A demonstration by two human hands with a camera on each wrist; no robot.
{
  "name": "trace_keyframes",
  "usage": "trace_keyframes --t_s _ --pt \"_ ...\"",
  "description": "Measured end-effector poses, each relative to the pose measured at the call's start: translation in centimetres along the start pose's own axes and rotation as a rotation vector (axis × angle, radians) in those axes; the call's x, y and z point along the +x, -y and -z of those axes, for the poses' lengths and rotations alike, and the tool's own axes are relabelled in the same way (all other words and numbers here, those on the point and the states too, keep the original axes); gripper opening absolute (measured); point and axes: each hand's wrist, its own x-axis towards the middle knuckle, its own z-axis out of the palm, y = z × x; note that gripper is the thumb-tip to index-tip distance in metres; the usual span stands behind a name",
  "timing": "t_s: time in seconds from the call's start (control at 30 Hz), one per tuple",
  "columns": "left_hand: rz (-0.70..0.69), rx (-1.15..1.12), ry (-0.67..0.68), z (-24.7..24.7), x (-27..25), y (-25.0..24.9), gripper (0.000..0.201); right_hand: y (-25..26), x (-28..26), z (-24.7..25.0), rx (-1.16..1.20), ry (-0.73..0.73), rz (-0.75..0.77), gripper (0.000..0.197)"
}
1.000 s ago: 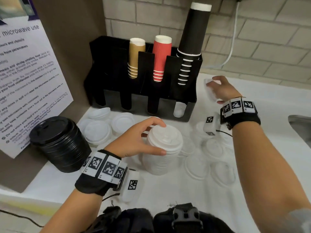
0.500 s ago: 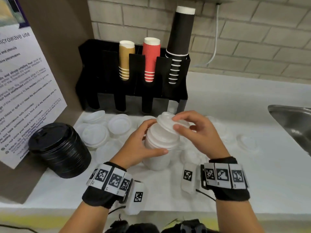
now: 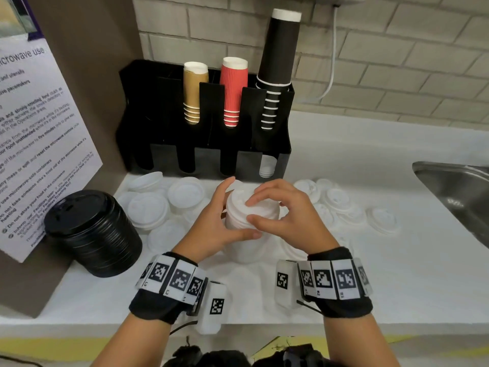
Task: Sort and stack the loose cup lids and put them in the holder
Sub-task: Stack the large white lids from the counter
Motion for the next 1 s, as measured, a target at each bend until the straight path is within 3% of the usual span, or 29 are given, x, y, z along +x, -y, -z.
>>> trace_keyframes --t_s 0.17,0.4,0.5,0.57,0.7,0.77,0.9,1.0 --pt "-0.029 0.031 0.003 0.2 0.1 -0.1 0.095 -0.2 0.0 0.1 -0.010 0.016 -0.018 0.024" --pt "-0.021 0.054 0.009 0.5 -0.2 -0.3 0.092 -0.5 -0.3 0.3 -0.011 0.031 -0.097 0.021" --pt "-0.016 -0.011 0.005 0.5 -0.2 -0.6 0.074 -0.2 -0.2 0.0 -0.013 -0.002 -0.086 0.014" --pt "-0.002 -0.059 -0.013 0.4 -0.1 -0.9 0.062 -0.3 -0.1 -0.4 0.009 -0.011 -0.110 0.025" --pt "0.022 -0.021 -0.040 0.3 0.1 -0.9 0.049 -2.0 0.8 1.6 0.202 -0.174 -0.294 0.021" --pt "0.030 -0.020 -0.036 0.3 0.2 -0.7 0.047 -4.5 2.1 4.3 0.033 -0.218 -0.444 0.025" --pt "0.020 -0.024 -0.038 0.2 0.1 -0.6 0.048 -10.2 5.7 7.9 -0.512 0.116 -0.769 0.046" --pt "0.010 -0.022 -0.038 0.2 0.2 -0.5 0.047 -12.3 7.5 7.7 -0.711 0.293 -0.840 0.056"
